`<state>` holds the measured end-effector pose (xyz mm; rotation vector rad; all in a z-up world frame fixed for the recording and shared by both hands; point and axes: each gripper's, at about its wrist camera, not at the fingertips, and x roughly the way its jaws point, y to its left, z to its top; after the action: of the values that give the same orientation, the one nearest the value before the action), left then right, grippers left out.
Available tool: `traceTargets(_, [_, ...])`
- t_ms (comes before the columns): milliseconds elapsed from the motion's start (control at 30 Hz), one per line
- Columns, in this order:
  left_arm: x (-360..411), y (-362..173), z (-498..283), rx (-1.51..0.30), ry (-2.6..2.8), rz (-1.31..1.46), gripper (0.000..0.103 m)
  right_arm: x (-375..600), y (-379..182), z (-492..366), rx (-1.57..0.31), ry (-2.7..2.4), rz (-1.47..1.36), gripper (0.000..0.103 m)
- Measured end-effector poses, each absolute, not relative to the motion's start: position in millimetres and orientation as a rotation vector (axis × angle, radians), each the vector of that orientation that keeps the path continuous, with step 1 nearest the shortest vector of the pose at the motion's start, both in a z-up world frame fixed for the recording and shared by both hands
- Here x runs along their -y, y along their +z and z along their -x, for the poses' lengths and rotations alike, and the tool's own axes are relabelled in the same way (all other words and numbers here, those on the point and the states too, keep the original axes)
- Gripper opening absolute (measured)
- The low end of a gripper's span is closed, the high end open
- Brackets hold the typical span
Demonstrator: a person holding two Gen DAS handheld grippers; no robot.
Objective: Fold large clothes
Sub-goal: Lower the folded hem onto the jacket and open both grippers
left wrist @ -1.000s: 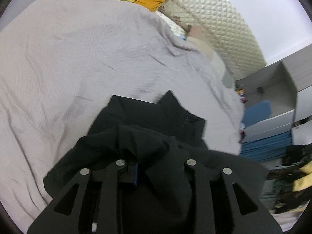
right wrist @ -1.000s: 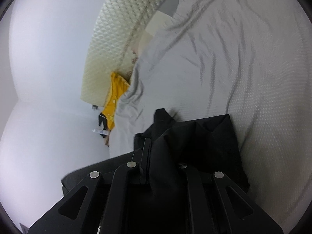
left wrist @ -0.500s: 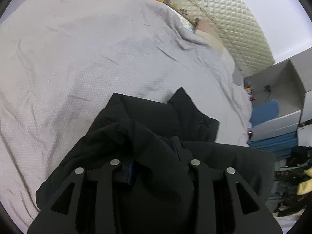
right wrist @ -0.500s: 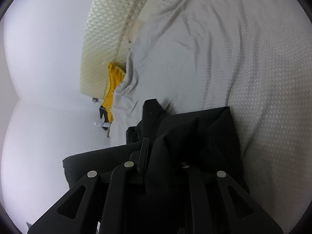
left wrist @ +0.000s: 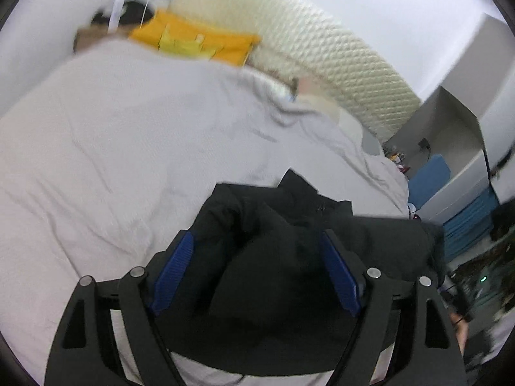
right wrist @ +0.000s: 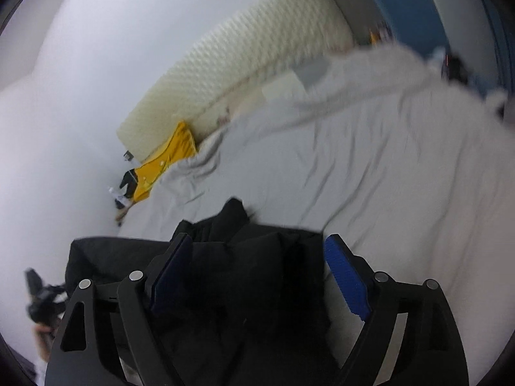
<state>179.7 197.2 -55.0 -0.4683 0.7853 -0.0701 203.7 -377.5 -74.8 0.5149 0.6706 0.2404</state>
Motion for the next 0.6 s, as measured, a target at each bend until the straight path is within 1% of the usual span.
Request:
traceTargets(133, [-162, -50, -134, -0.714, -0.147, 0.381, 0.080, 353, -56, -162, -0.570, 0.263, -0.419, 0.084])
traceTargets(333, [-103, -69, -83, -0.663, -0.268, 0.241, 0.080, 306, -78, -116, -0.575, 0.370, -0.395, 0.084])
traceTargets(467, [-79, -84, -84, -0.666, -0.261, 0.145, 0.080, 283, -85, -106, -0.586, 0.395, -0.337, 0.084])
traceTargets(600, [-75, -102, -113, -0.693, -0.247, 0.177, 0.080, 260, -90, -113, -0.606, 0.402, -0.281, 0.084])
